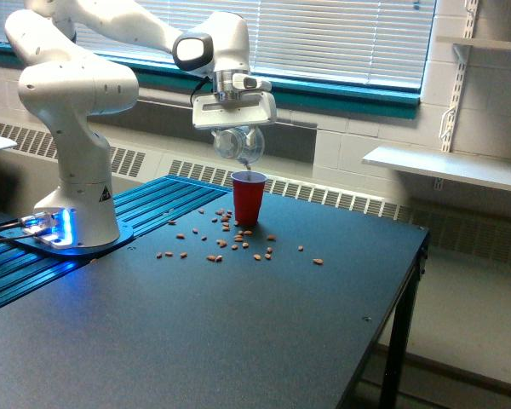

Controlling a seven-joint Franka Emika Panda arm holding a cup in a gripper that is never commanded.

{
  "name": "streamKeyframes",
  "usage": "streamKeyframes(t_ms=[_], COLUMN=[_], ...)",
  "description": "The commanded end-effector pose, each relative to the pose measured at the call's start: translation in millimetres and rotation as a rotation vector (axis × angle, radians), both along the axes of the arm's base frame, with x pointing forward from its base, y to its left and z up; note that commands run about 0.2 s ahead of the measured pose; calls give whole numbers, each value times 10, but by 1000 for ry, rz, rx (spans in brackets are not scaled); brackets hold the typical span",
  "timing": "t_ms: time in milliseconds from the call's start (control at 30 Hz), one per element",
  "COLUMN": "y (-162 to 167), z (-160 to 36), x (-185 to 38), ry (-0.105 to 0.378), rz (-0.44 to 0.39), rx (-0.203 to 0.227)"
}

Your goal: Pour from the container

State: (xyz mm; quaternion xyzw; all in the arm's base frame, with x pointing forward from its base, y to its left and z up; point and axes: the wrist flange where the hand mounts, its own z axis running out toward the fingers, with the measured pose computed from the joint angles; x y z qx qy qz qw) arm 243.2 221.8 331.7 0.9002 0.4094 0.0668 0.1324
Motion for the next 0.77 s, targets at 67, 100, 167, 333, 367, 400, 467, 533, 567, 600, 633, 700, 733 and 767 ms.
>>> streamKeyframes(t_ms=[67,100,167,333,367,400,467,533,567,600,633,700,733,767], y=[37,34,36,39,39,39,40,36,31,27,25,15,13,11], z=[23,27,43,82,83,84,88,86,78,72,64,42,41,41], x=[-20,-21,-30,-42,-45,-49,-57,-62,-66,-68,-73,-97,-102,-105], ry=[6,6,5,7,8,10,11,13,15,17,17,21,21,21], rz=[24,26,28,38,39,40,41,43,43,45,41,29,29,29], rx=[-24,-28,-37,-52,-51,-51,-50,-46,-41,-36,-29,-19,-19,-19])
